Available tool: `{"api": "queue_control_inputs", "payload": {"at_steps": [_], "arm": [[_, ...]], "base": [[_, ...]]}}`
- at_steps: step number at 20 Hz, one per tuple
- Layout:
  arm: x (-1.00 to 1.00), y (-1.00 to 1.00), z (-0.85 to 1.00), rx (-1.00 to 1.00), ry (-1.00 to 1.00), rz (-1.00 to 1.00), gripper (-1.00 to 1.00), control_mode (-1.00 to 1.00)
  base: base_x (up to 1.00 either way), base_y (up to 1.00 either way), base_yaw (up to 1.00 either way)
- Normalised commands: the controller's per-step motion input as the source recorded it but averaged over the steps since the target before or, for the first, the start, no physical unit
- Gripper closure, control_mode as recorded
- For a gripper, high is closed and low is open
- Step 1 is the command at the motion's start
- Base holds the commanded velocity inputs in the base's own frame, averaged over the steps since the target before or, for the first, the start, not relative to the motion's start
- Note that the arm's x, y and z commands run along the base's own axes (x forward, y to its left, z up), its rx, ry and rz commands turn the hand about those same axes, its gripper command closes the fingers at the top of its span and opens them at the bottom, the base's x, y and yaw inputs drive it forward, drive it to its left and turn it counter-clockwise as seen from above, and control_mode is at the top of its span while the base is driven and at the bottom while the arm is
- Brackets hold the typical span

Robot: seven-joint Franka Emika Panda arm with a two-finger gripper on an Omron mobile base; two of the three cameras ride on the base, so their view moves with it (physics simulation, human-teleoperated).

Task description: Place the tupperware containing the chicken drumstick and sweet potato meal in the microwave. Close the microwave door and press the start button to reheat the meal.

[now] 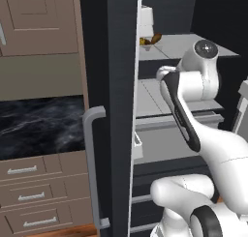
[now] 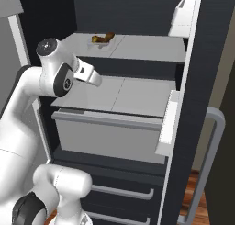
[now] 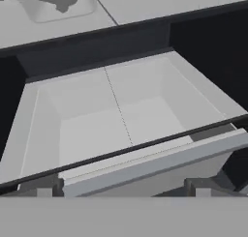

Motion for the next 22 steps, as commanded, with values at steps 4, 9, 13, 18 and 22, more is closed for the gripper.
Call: {"api": "queue_control_inputs", "payload": {"at_steps": [4, 9, 13, 18, 22], "arm": [[0.03, -0.04, 0.71, 0.09, -0.16, -0.11, -1.00, -1.00], [0.06, -0.01, 0.71, 0.12, -0.04, -0.04, -1.00, -1.00], [0.13, -0.04, 0.53, 0.16, 0.00, 0.00, -1.00, -1.00], [0.25, -0.04, 0.32, 0.17, 0.00, 0.00, -1.00, -1.00], [0.33, -0.06, 0.06, 0.12, 0.00, 0.00, -1.00, -1.00]], "base": [[0.00, 0.00, 0.00], [0.00, 0.00, 0.00], [0.00, 0.00, 0.00], [0.00, 0.00, 0.00], [0.00, 0.00, 0.00]]}}
